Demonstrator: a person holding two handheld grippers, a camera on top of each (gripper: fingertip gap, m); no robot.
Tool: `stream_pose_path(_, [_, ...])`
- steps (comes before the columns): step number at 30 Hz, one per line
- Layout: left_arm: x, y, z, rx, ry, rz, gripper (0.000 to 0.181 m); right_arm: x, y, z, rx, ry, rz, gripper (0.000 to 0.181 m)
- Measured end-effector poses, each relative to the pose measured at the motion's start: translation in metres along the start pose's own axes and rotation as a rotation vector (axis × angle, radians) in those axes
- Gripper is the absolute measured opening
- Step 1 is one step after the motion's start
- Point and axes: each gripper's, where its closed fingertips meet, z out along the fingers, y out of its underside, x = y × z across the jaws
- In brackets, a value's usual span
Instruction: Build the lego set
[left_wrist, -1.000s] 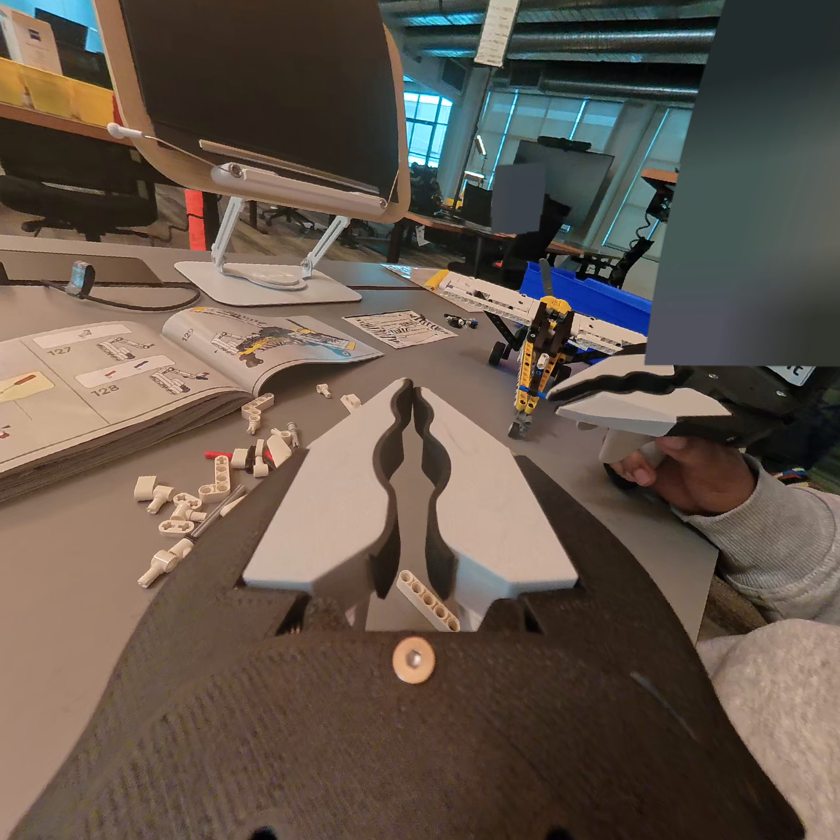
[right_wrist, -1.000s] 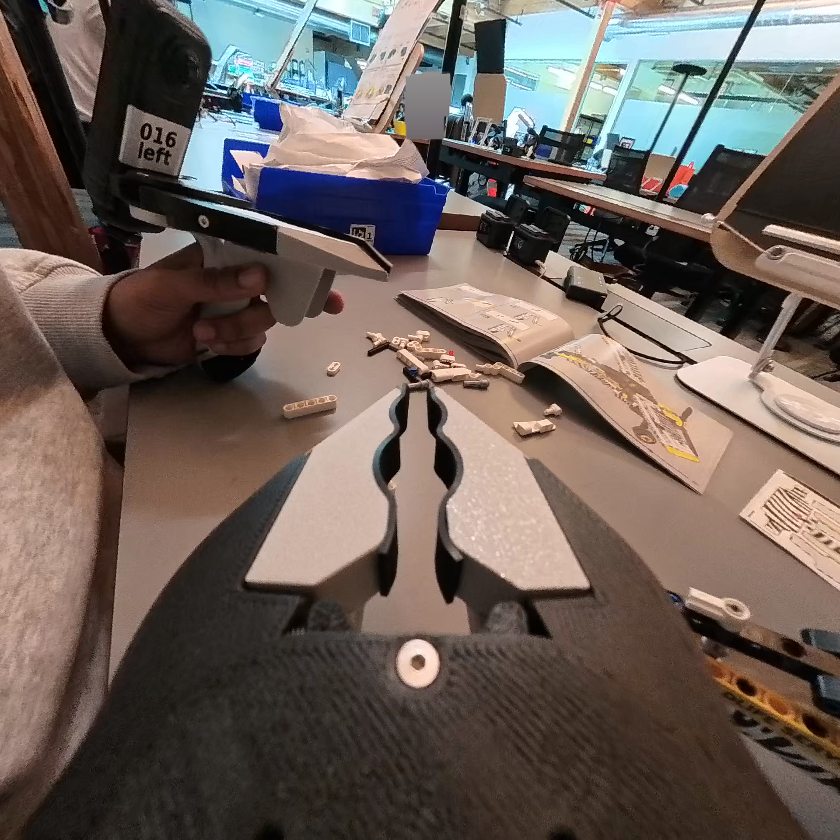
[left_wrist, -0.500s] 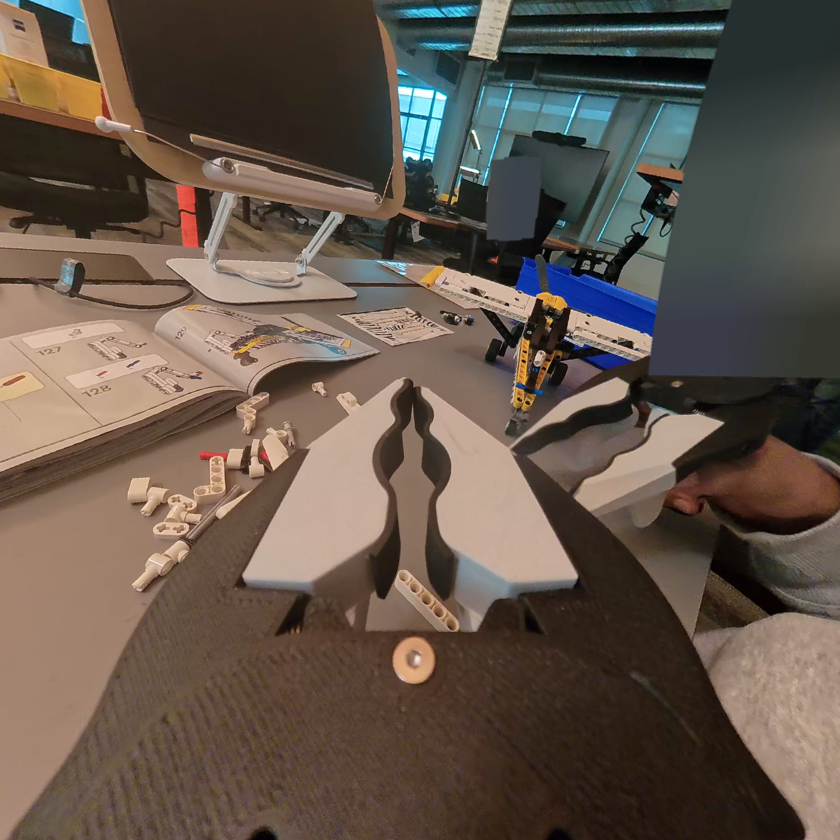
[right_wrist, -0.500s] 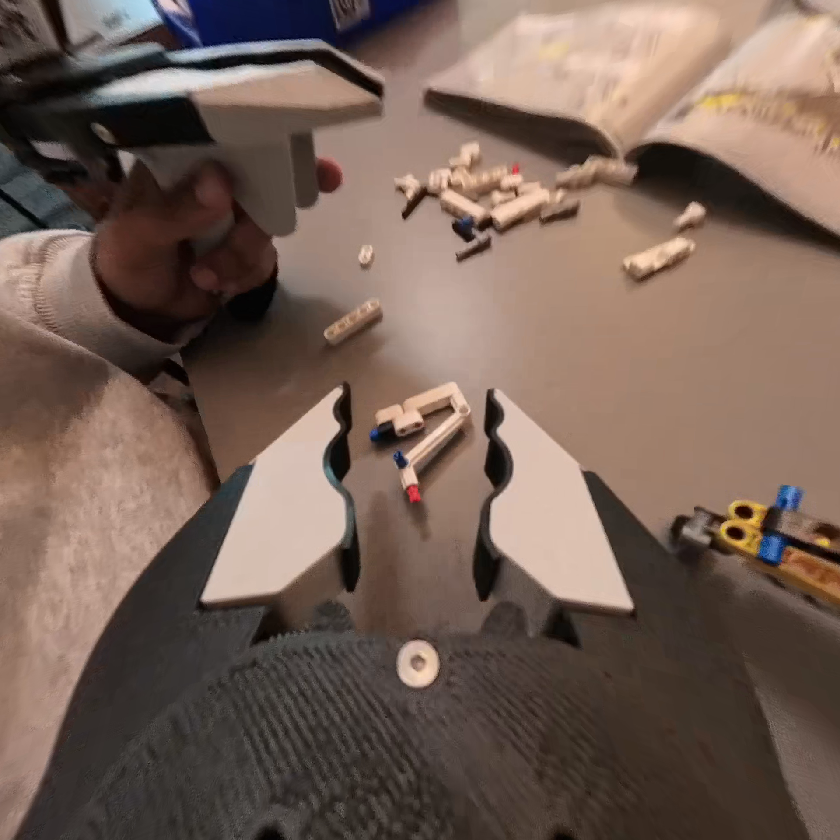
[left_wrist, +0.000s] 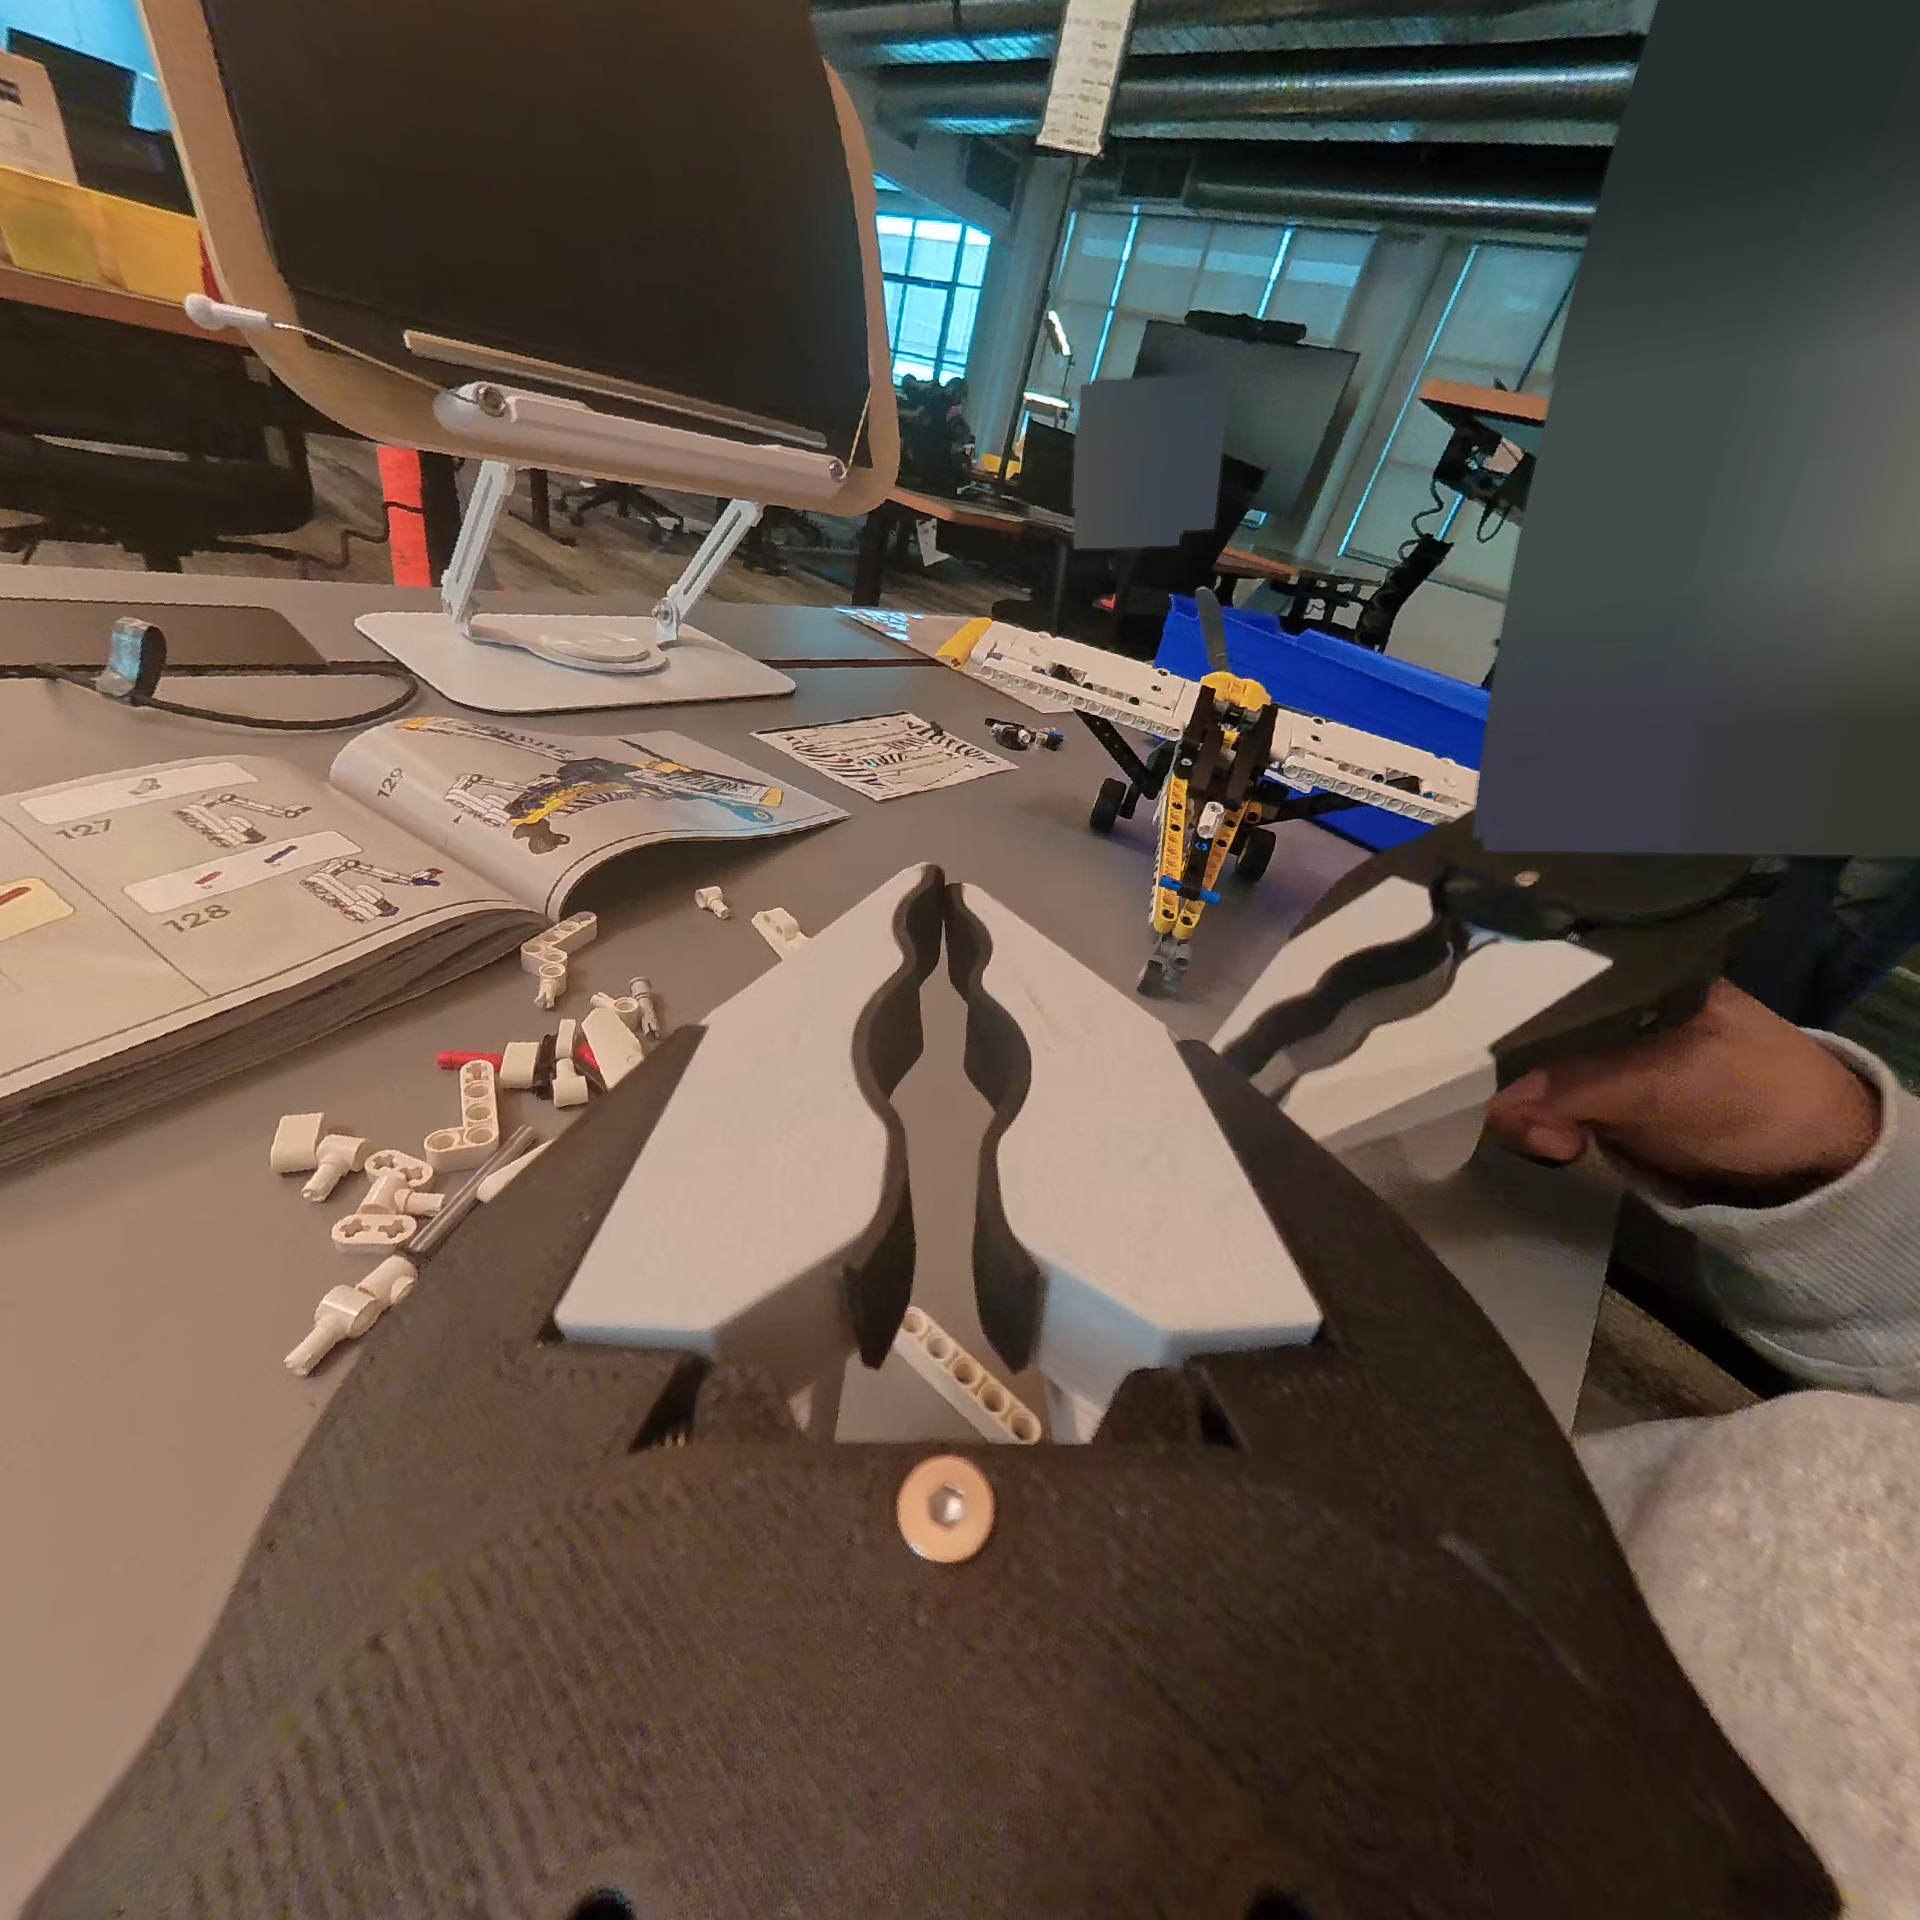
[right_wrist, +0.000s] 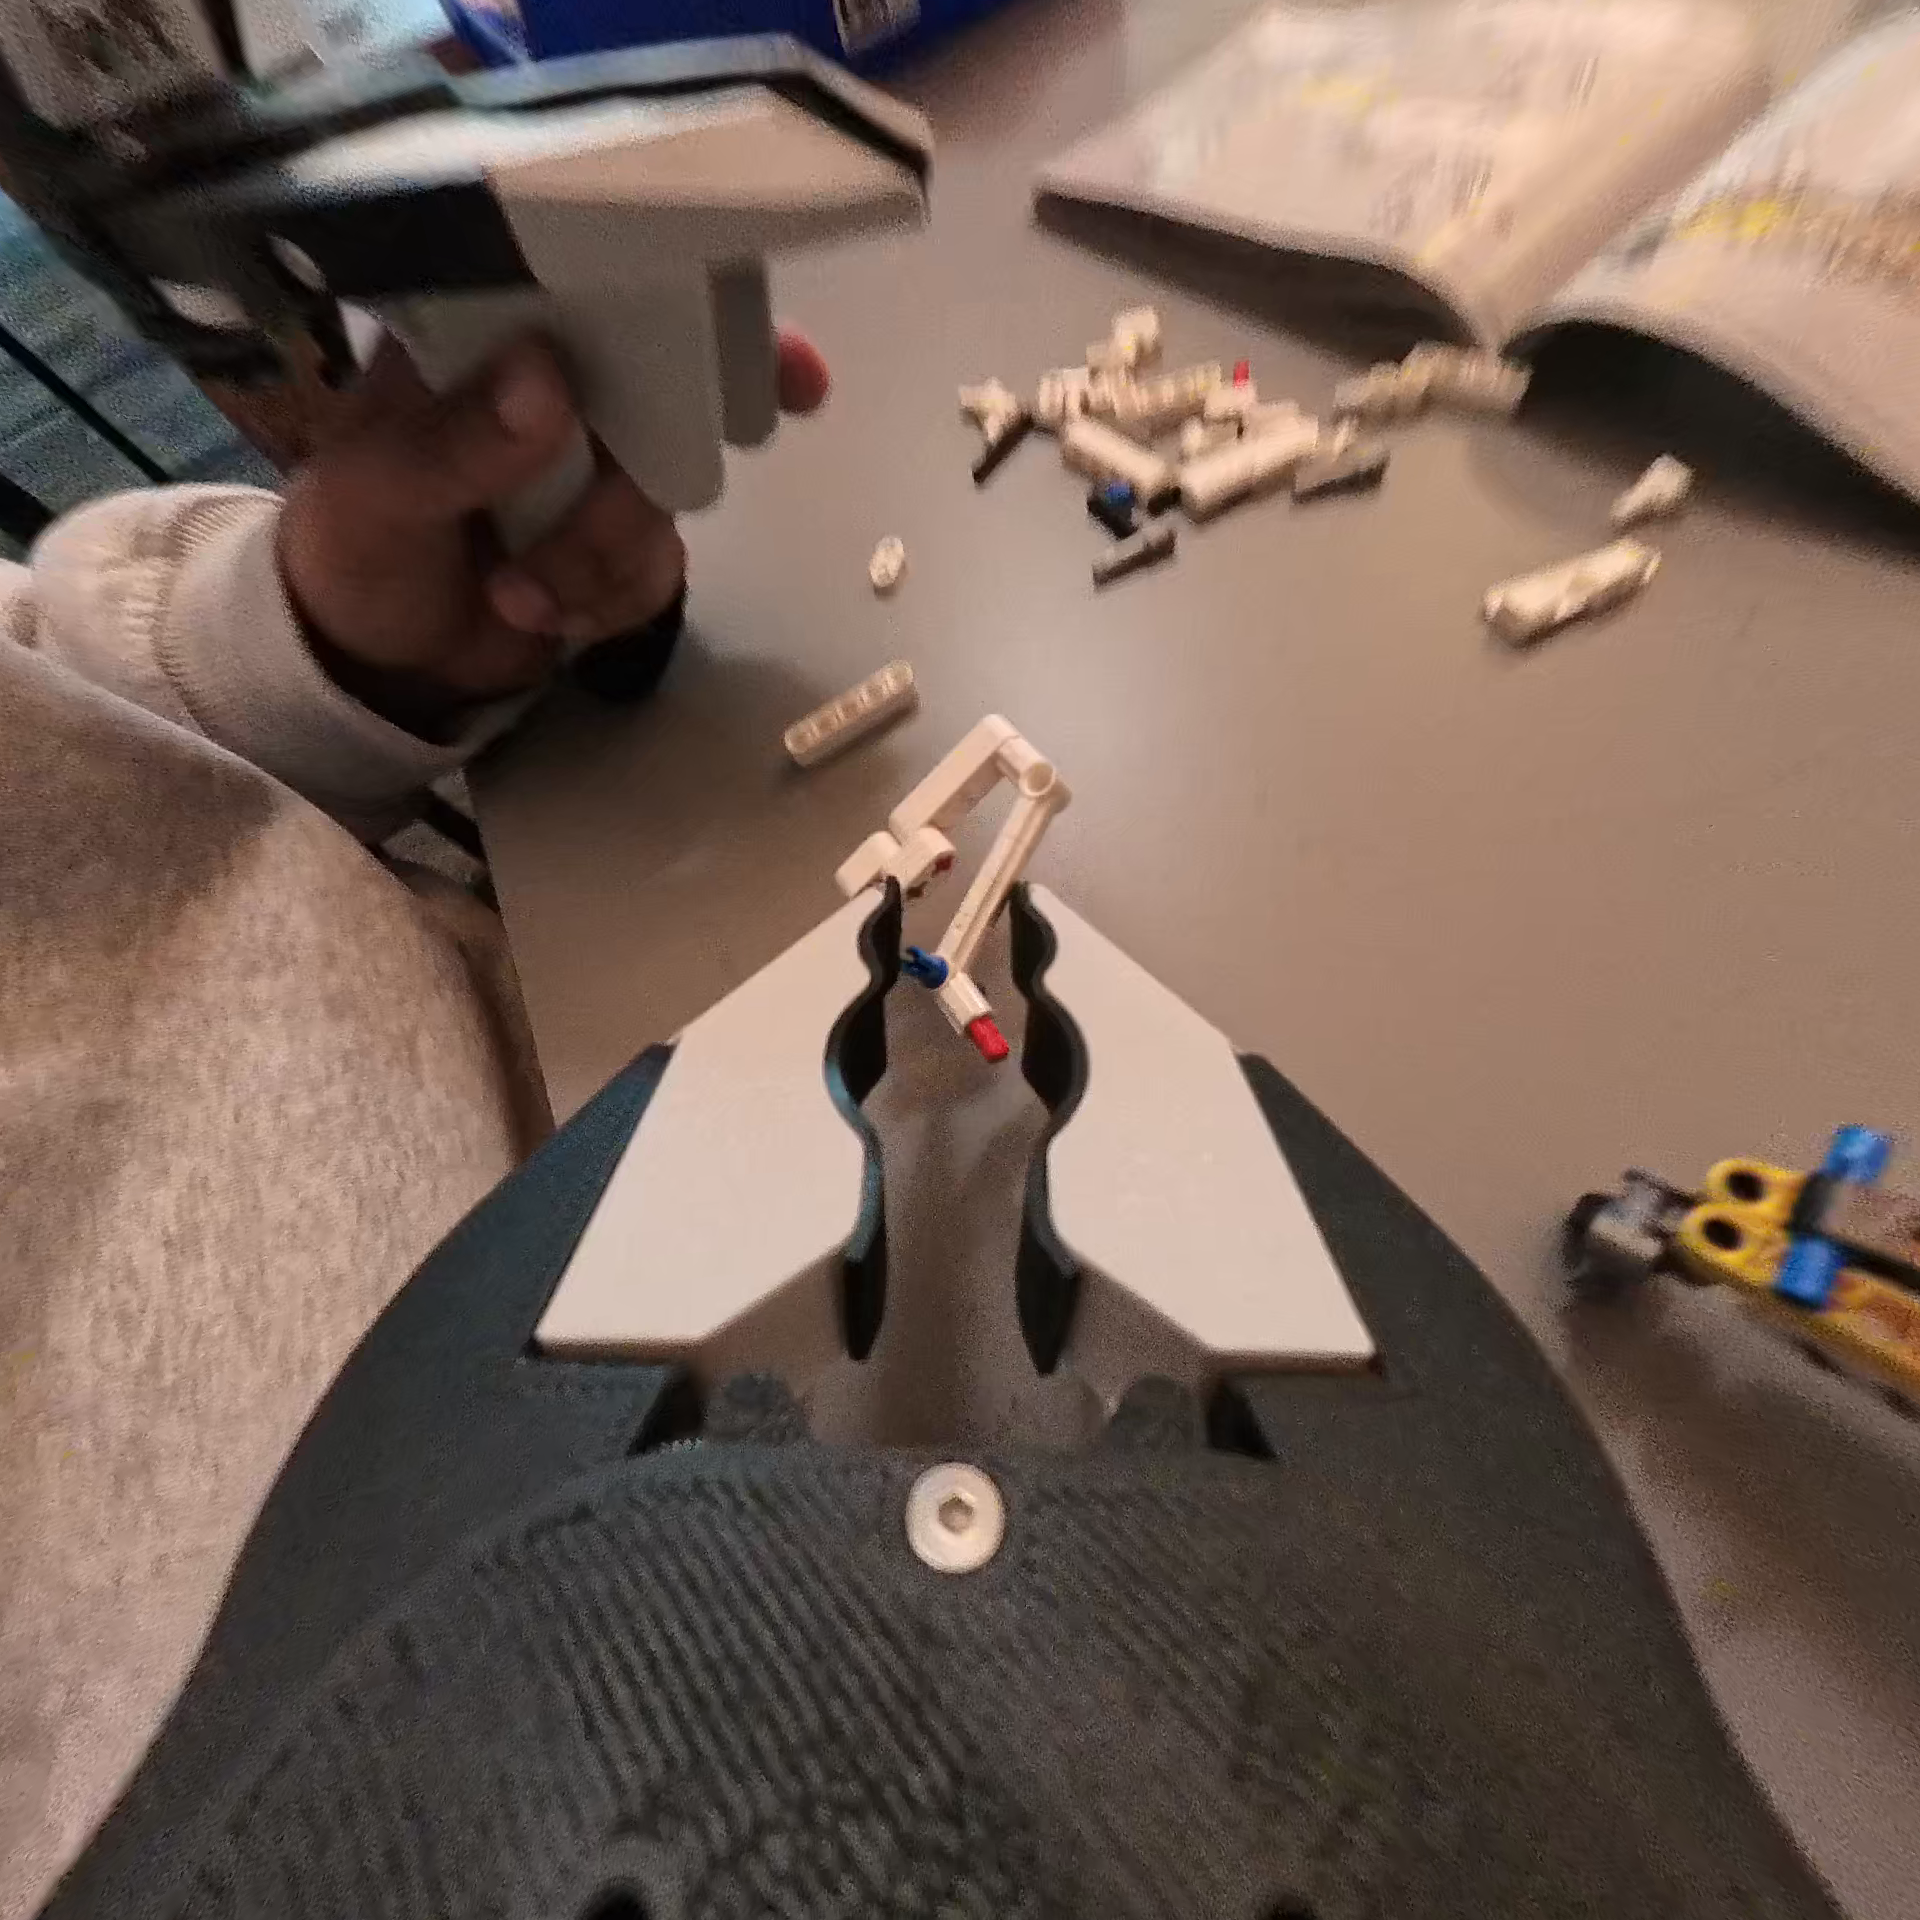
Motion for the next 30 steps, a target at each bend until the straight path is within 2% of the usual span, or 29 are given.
stream_pose_path(5, [0.014, -0.001, 0.000, 0.021, 0.108, -0.031, 0.000, 0.002, -0.029, -0.022, 0.205, 0.106, -0.275, 0.019])
stream_pose_path(8, [0.026, -0.001, -0.001, 0.026, 0.196, -0.042, 0.014, -0.002, -0.037, -0.030, 0.325, 0.183, -0.456, 0.019])
stream_pose_path(10, [0.034, 0.000, -0.001, 0.021, 0.251, -0.054, 0.023, -0.006, -0.040, -0.032, 0.389, 0.201, -0.512, 0.018])
stream_pose_path(14, [0.042, 0.002, -0.001, 0.002, 0.318, -0.084, 0.034, -0.009, -0.042, -0.036, 0.416, 0.225, -0.566, 0.006])
stream_pose_path(21, [0.043, 0.004, -0.001, -0.012, 0.335, -0.102, 0.035, -0.003, -0.037, -0.027, 0.367, 0.216, -0.527, 0.006])
stream_pose_path(30, [0.042, 0.004, -0.001, -0.018, 0.344, -0.121, 0.035, -0.001, -0.038, -0.030, 0.379, 0.229, -0.518, 0.006])
